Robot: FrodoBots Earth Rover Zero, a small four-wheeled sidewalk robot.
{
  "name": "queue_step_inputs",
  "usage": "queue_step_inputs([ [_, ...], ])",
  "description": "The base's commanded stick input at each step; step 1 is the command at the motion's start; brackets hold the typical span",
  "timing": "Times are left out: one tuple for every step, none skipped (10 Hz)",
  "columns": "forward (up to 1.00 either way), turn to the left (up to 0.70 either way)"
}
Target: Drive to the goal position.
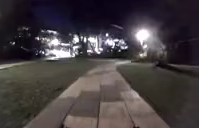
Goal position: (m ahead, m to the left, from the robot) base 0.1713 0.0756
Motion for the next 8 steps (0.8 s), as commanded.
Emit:
queue_step_inputs([
  [0.3,0.0],
  [0.3,0.0],
  [0.3,0.0],
  [0.3,0.0],
  [0.3,0.0],
  [0.3,0.0],
  [0.3,-0.08],
  [0.3,-0.4],
])
